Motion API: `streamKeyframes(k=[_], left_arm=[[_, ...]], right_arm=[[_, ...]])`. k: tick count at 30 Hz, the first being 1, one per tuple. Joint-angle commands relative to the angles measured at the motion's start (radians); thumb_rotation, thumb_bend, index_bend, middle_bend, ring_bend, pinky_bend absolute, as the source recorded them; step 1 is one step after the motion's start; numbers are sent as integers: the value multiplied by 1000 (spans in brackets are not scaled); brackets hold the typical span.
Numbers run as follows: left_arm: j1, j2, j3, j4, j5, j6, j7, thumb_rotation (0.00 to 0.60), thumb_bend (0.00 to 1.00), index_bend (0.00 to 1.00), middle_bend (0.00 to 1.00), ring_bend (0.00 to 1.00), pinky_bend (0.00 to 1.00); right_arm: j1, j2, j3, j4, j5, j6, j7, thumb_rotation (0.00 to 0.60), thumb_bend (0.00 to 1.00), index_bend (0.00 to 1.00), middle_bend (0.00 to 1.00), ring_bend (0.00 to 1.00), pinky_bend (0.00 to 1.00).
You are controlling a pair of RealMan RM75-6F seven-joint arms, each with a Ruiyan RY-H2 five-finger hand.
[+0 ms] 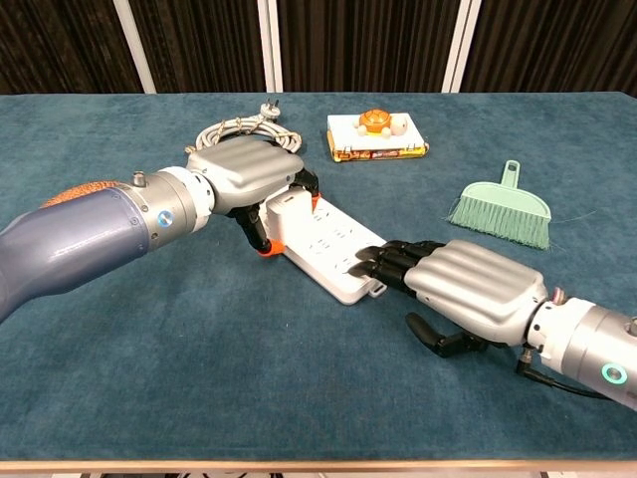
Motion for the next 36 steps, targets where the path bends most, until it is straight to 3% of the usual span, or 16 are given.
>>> streamKeyframes(k=[1,15,36], left_arm=[[1,-4,2,7,7,5,-7,600,319,481,495,157,113],[13,-2,12,9,52,33,-47,600,466,538,552,196,141],[10,-2,1,-10,87,60,-54,600,494,550,570,208,142]], right_arm=[[1,-1,-1,3,0,1,-1,600,753,95,94,101,181],[3,-8,-17,12,-5,0,-8,600,753,105,99,107,182],[1,-11,-31,11,-6,2,-15,600,753,116,108,114,188]])
